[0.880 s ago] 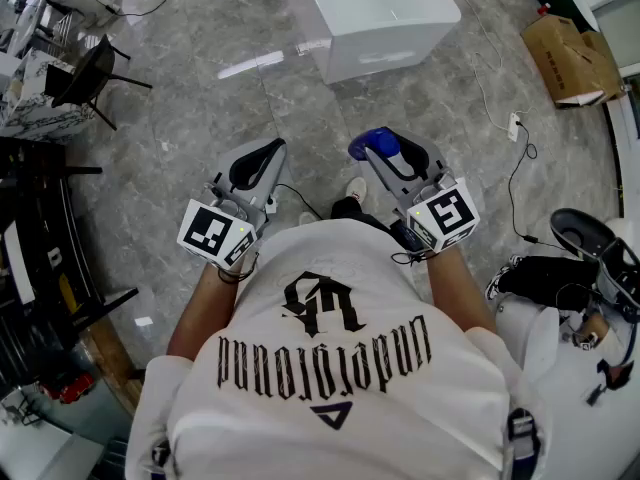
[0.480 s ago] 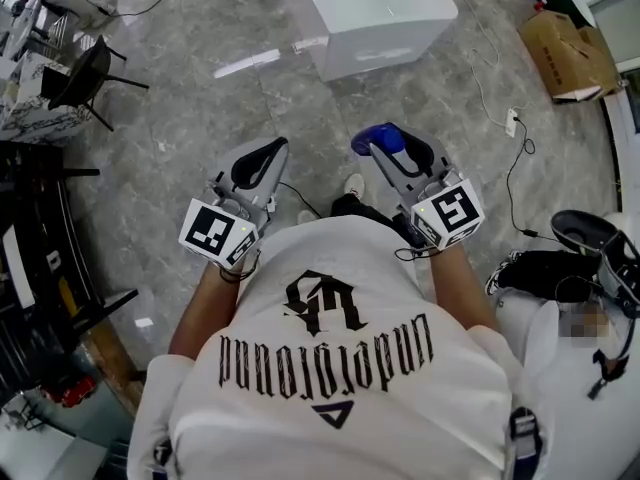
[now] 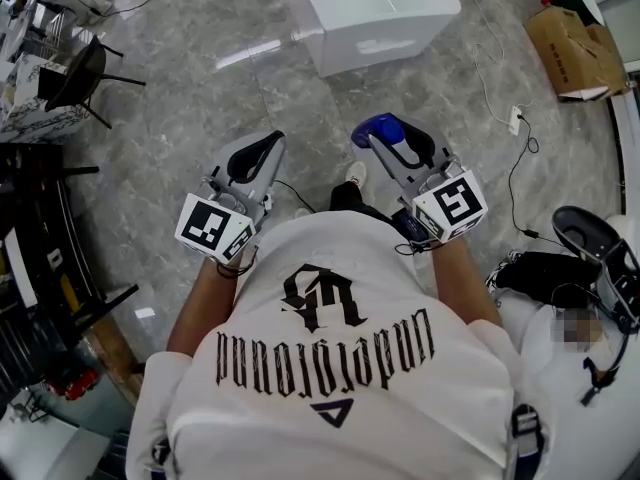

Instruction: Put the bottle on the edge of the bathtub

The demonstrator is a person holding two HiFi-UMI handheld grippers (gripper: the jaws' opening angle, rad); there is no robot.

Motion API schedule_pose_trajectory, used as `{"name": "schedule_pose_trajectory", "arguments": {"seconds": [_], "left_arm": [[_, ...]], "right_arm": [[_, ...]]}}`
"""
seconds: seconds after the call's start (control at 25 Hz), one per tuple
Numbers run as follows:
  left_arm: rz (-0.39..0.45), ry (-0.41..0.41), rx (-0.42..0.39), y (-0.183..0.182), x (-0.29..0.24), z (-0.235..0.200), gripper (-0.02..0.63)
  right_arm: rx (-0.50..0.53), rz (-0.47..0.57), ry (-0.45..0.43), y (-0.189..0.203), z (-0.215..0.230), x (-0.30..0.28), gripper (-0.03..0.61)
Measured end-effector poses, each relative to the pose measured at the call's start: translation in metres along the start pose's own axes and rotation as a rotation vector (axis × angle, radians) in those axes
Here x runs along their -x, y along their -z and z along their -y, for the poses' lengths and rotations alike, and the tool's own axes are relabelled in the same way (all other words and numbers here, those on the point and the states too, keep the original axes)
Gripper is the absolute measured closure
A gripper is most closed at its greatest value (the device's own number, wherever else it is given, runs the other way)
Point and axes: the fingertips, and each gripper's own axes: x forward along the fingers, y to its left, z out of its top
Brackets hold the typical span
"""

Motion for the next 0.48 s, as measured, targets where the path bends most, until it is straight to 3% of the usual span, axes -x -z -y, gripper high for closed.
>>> {"name": "schedule_pose_trajectory", "arguments": {"seconds": [0.48], "left_arm": [[-0.063, -0.047, 0.024, 0.010, -0.140, -0.016, 0.598]], "right_arm": [[-0.048, 0.008, -0.047, 0.026, 0.139, -0.003, 0.423]]}}
